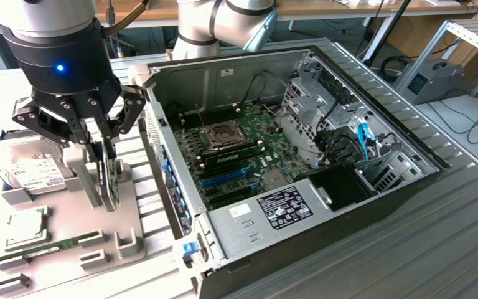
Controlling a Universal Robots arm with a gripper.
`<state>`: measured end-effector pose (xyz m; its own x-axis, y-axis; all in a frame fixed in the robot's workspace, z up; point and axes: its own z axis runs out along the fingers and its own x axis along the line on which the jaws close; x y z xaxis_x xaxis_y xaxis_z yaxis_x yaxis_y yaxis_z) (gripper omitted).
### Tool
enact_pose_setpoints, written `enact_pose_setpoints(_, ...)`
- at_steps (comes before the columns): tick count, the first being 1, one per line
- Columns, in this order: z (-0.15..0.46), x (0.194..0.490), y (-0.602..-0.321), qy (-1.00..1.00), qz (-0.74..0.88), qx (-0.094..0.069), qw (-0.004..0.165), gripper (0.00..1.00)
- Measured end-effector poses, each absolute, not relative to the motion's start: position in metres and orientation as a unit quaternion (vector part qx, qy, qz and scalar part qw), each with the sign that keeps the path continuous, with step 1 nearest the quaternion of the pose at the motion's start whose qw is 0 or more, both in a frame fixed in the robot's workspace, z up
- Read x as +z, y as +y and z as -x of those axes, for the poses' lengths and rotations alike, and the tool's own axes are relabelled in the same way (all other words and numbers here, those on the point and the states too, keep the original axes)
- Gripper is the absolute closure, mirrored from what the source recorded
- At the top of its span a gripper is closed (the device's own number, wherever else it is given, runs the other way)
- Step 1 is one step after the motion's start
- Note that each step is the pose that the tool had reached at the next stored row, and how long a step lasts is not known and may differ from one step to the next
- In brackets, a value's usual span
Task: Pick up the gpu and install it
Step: 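Pick up the gpu and move the gpu toward the slot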
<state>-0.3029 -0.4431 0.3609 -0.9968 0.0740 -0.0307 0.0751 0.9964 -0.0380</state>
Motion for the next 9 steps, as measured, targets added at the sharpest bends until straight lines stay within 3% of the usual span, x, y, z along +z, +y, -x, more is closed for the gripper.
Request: enact_pose_setpoints(9,0.3029,0.3629,-0.4431,0.999,-0.037,-0.020,0.015,0.74)
